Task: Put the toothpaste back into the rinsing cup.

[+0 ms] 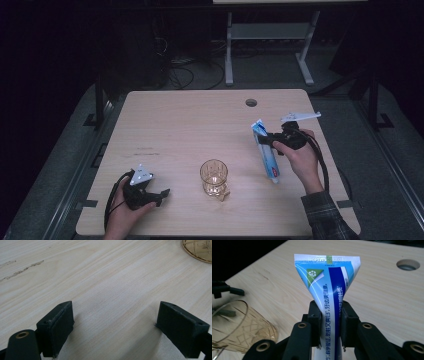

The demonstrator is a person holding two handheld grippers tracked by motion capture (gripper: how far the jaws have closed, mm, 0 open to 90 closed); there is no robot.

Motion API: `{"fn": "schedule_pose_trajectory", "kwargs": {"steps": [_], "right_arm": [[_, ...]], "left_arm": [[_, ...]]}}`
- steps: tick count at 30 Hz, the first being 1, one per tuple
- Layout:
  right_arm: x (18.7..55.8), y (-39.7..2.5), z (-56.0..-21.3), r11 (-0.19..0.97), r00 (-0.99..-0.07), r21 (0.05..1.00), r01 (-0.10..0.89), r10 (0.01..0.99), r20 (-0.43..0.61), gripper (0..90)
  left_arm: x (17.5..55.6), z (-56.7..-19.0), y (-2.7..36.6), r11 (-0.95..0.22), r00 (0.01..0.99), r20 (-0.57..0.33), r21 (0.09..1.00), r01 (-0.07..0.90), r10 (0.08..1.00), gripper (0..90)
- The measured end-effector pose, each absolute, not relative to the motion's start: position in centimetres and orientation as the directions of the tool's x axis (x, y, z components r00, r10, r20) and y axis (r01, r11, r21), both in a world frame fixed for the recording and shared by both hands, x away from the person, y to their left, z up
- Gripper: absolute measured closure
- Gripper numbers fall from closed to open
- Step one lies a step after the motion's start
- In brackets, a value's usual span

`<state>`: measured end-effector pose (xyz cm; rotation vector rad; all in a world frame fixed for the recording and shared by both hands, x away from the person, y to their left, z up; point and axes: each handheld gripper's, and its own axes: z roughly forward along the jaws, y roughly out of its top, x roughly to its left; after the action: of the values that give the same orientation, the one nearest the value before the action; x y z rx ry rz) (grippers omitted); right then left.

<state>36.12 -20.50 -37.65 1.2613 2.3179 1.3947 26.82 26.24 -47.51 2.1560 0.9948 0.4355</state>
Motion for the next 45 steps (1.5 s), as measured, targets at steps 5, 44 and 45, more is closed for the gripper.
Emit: {"fn": "schedule_pose_trajectory", "kwargs": {"steps": [5,44,45], "right_arm": [[35.7,-21.2,-36.7,0.170,-0.648,0.822,0.544,0.707,0.283,73.3],[32.3,-18.9,-31.4,0.060,-0.818,0.949,0.308,0.525,0.233,73.2],[32.2,-18.8,-31.3,0.059,-0.821,0.951,0.304,0.523,0.230,73.2]], "left_arm": [[26.8,-47.5,26.2,-0.451,0.647,0.008,0.724,0.522,0.762,12.9],[26.8,-47.5,26.2,-0.451,0.649,0.006,0.724,0.522,0.761,12.9],[26.8,-47.5,26.2,-0.451,0.649,0.006,0.724,0.522,0.761,12.9]]}}
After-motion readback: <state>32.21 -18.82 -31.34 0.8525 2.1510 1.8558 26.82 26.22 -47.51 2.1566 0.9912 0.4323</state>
